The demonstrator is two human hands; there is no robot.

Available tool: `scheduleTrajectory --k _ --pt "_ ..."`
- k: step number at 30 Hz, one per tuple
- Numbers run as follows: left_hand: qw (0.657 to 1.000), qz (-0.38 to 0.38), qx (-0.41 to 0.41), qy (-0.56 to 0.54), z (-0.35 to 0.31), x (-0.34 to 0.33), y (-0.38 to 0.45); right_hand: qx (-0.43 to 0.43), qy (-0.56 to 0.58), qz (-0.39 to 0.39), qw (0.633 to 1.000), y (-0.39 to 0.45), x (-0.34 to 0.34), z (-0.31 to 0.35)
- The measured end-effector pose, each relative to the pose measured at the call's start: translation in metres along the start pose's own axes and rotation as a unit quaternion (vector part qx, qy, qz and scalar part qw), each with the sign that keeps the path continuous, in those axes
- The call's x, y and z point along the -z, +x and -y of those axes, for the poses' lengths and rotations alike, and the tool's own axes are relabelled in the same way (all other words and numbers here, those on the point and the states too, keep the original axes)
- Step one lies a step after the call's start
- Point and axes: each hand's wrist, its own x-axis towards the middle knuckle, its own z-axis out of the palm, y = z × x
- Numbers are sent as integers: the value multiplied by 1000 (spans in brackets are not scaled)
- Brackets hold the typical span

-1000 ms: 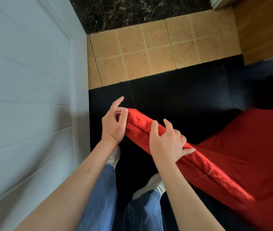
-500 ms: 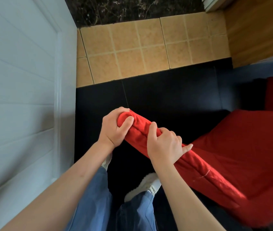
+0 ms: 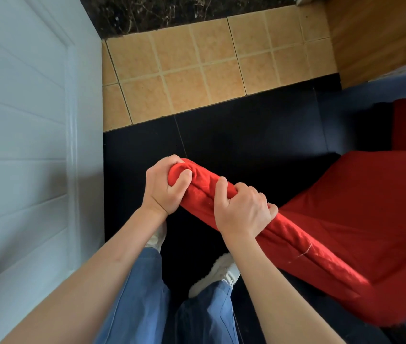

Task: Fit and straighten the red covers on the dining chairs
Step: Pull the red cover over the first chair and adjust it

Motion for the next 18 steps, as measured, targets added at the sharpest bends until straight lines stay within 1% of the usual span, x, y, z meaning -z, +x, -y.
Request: scheduleTrajectory --k 8,12,15,18 --pt "1000 -2 8 -6 -4 1 -2 87 19 -55 995 -7 -3 -12" --pt "999 -24 21 -30 -5 -2 -6 126 6 -82 989 -5 -5 -15" --pt "999 -25 12 -33 -6 -4 -4 142 5 -100 985 -1 -7 -15" --pt "999 -32 -4 -12 -5 -5 -1 146 8 -112 983 0 -9 -15"
